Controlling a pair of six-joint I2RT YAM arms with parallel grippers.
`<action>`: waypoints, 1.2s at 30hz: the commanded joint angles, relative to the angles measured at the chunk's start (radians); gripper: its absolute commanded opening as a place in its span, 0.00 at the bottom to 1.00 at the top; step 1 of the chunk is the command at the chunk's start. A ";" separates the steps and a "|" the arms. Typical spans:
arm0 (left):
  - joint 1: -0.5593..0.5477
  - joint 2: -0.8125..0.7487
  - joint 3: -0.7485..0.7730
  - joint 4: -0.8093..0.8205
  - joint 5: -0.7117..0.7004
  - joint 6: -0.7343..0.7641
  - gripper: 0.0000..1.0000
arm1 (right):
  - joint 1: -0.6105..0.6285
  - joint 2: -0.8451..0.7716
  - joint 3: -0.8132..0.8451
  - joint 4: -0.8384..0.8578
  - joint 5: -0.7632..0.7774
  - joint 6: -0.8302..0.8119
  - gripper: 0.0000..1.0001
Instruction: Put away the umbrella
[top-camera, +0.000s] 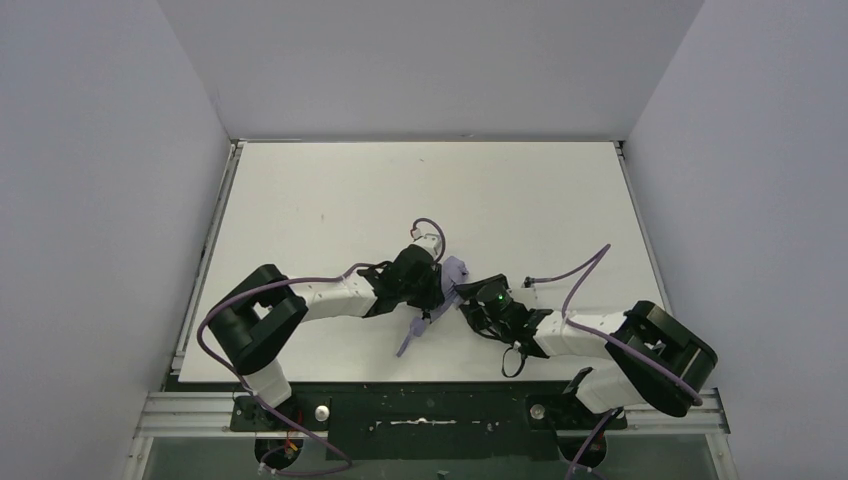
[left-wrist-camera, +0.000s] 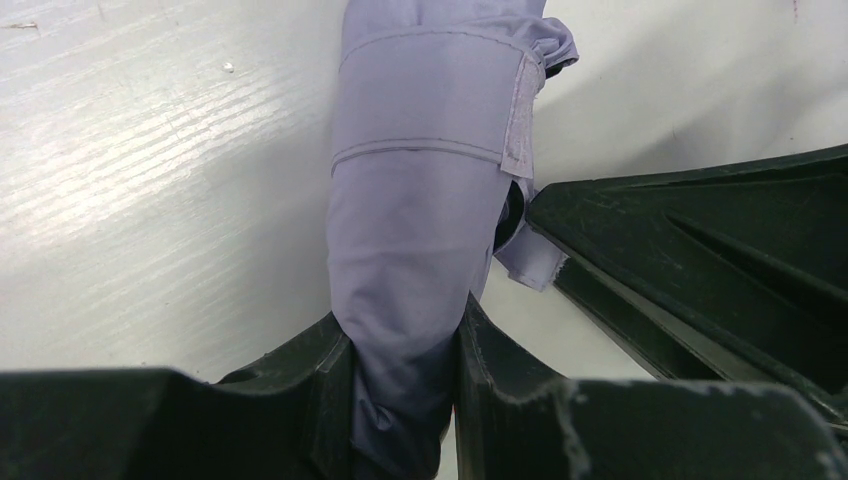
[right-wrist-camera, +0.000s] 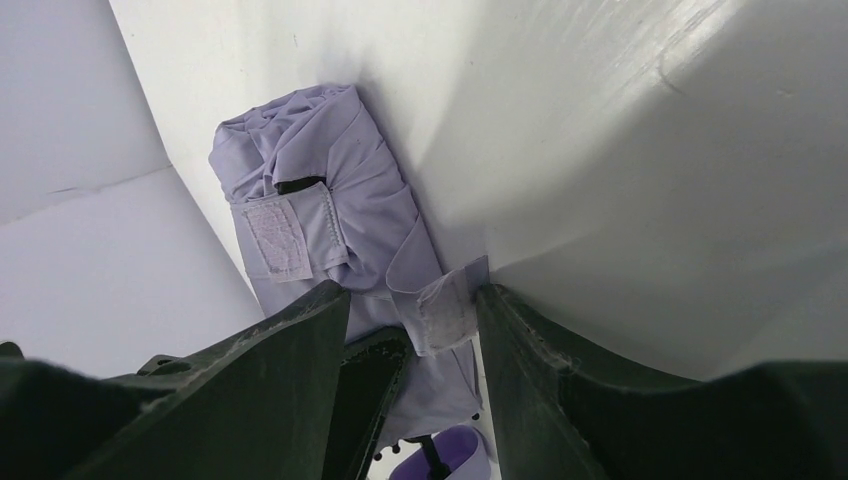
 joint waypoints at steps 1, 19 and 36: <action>0.002 0.093 -0.046 -0.257 -0.068 0.032 0.00 | -0.009 0.036 -0.034 -0.032 -0.014 -0.053 0.51; 0.000 0.110 -0.035 -0.265 -0.066 0.031 0.00 | -0.244 0.389 -0.054 0.728 -0.446 -0.532 0.49; -0.003 0.112 -0.037 -0.270 -0.070 0.030 0.00 | -0.258 0.438 -0.084 0.805 -0.430 -0.722 0.55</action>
